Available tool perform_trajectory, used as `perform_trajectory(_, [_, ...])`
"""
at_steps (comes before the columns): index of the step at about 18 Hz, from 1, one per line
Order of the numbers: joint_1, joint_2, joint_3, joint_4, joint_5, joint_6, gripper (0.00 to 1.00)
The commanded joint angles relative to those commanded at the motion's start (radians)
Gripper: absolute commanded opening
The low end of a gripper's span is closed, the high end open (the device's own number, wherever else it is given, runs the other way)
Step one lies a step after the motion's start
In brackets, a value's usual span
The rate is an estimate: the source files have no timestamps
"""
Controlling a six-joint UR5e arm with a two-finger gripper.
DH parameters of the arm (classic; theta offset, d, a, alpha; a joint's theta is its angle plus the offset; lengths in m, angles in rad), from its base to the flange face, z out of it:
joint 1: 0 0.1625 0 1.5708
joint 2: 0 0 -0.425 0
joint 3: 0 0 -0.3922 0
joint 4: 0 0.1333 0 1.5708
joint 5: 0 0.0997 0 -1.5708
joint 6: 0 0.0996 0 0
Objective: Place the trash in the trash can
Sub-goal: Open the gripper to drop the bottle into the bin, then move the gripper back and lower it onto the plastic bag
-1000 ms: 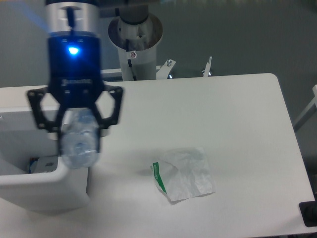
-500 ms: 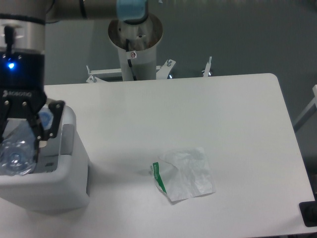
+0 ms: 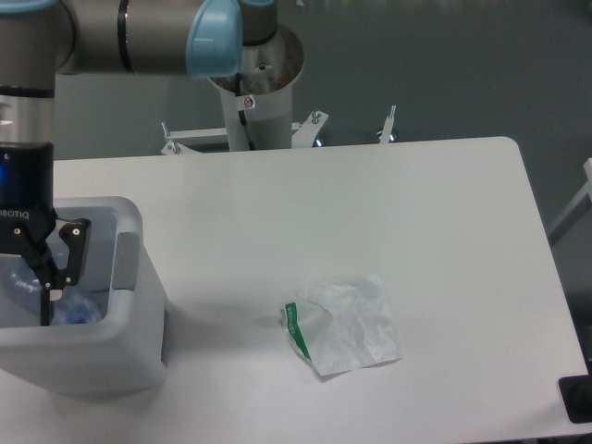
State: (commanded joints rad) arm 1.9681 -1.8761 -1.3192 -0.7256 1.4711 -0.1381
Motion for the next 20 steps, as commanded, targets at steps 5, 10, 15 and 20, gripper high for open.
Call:
perform_trajectory(5, [0.098, 0.067, -0.040, -0.006, 0.018, 0.005, 1.00])
perform_trajectory(10, [0.273, 0.143, -0.227, -0.008, 0.051, 0.115, 1.00])
perform_trajectory(15, [0.414, 0.138, -0.376, -0.003, 0.067, 0.488, 1.00])
perform_trajectory(20, [0.460, 0.103, -0.451, -0.003, 0.087, 0.854, 1.00])
